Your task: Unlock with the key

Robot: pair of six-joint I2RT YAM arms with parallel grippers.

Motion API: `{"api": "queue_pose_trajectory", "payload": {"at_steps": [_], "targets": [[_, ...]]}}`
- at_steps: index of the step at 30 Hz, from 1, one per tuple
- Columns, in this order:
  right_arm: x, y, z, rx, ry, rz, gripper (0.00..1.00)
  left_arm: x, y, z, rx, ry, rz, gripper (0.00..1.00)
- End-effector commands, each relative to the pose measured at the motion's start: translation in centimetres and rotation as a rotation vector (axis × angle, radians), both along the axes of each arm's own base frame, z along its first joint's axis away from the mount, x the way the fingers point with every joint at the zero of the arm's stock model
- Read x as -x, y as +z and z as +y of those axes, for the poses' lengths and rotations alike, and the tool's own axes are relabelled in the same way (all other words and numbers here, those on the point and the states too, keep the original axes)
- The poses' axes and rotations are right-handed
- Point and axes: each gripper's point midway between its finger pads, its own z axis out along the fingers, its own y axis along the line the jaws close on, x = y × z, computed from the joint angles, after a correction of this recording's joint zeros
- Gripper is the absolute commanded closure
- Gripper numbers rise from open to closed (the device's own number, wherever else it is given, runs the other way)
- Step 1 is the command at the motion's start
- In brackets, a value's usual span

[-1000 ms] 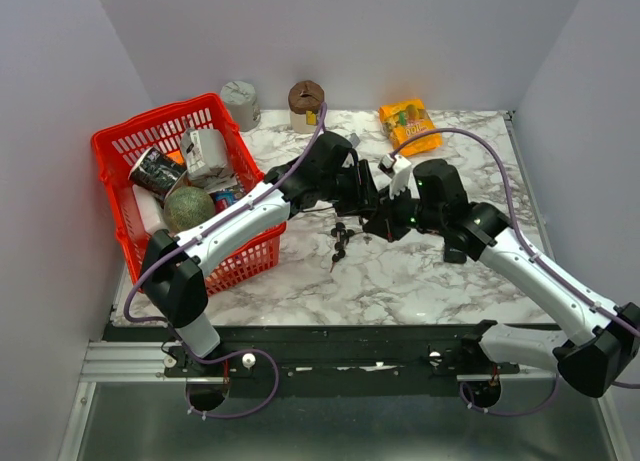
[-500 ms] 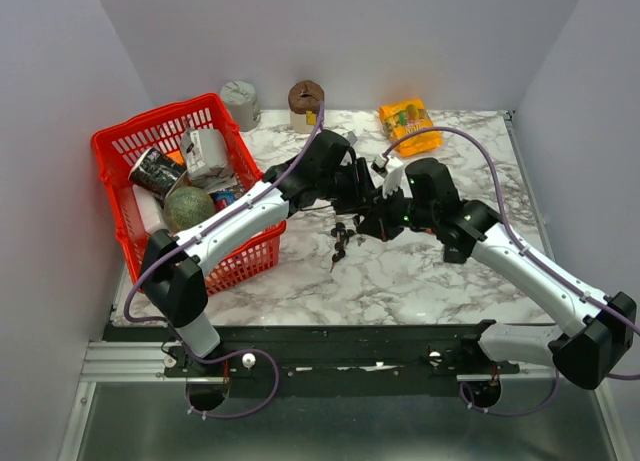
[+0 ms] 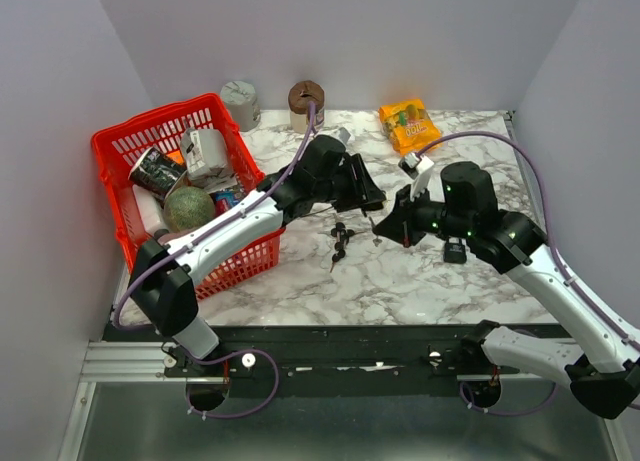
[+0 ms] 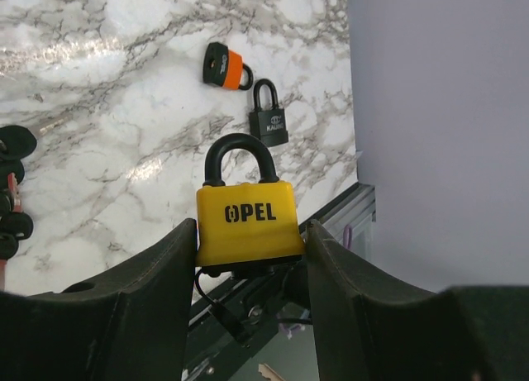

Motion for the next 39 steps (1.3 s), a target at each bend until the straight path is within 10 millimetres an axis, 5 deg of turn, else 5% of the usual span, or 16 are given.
{"api": "queue_pose_trajectory", "payload": {"at_steps": [1,7,18,25,39], "targets": [[3.2,-1.7,-1.3,0.093,0.079,0.117,0.99,-1.0,5.1,0.2,0.117,0.073,-0.131,1.0],[2.2,-1.7,-2.9,0.106,-0.069,0.143,0.99,-0.8,5.7,0.7,0.124,0.1,-0.164,1.0],[-2.3,0.6,-0.7,-0.012,-0.194,0.158,0.99,0.3,6.4,0.9,0.122,0.104,-0.175,1.0],[-4.2,0.1,-0.9,-0.037,-0.261,0.194,0.99,0.6,6.8,1.1,0.126,0.107,-0.188,1.0],[-5.5,-0.5,-0.7,-0.082,-0.298,0.25,0.99,0.8,7.0,1.2,0.12,0.113,-0.202,1.0]]}}
